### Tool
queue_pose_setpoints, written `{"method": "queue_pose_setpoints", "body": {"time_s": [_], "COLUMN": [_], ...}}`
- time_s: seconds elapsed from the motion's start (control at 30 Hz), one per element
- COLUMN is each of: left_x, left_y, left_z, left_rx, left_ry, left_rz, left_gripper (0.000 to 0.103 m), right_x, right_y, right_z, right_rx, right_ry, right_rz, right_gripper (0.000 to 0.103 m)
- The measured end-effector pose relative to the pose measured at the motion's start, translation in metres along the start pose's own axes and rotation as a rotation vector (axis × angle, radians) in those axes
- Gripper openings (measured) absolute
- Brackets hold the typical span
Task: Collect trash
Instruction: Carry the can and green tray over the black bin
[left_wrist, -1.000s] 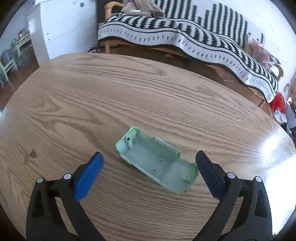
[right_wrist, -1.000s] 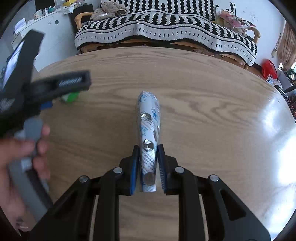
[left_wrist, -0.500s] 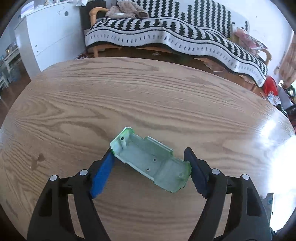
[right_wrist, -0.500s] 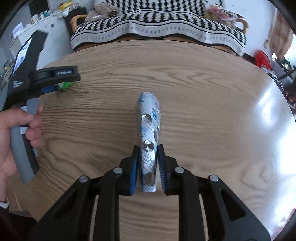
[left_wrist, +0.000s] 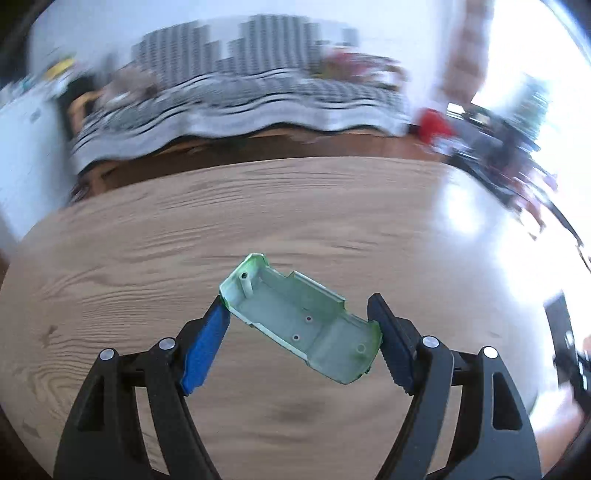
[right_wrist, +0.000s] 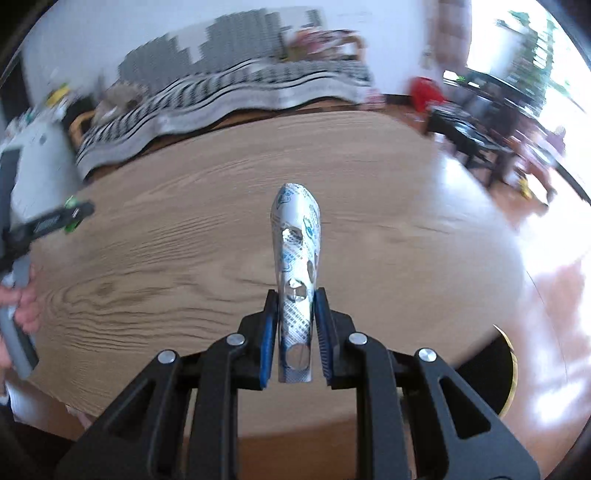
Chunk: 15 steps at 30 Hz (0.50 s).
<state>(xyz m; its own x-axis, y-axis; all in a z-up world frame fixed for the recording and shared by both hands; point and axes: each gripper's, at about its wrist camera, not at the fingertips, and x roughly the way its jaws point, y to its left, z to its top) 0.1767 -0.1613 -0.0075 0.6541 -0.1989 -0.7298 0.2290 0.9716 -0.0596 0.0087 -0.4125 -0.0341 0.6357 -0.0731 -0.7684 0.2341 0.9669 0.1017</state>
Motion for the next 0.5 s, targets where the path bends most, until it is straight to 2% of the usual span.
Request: {"method": "queue_pose_setpoints", "body": {"time_s": [0.13,0.23,0.4,0.5], "left_x": [-0.028,-0.037,-0.042,-0.04], "left_y": [-0.106,-0.176,-0.268,-0.311], "left_z": [-0.025,-0.046,-0.088,-0.11], "left_rx": [0.188,0.287,0.428,0.492], "left_ry": [-0.03,-0.015,0.028,0.047], "left_rz": [-0.154,-0.273,-0.416,-0.466], "left_gripper": [0.075,0.075,0.075,0.075], "right_x": [-0.028,-0.043,-0.05,-0.048], "right_y": [-0.086,-0.141,-0.206,-0.238], "right_z": [-0.012,-0.026,-0.049,-0.062], "right_rx": [0.126,0.206,0.299,0.356], "right_ry": [-0.028,-0.041,-0.013,0.012], "right_rz": [-0.065,-0.099,-0.15,-0.171], "right_gripper": [0.02,0.02,0.02,0.02]}}
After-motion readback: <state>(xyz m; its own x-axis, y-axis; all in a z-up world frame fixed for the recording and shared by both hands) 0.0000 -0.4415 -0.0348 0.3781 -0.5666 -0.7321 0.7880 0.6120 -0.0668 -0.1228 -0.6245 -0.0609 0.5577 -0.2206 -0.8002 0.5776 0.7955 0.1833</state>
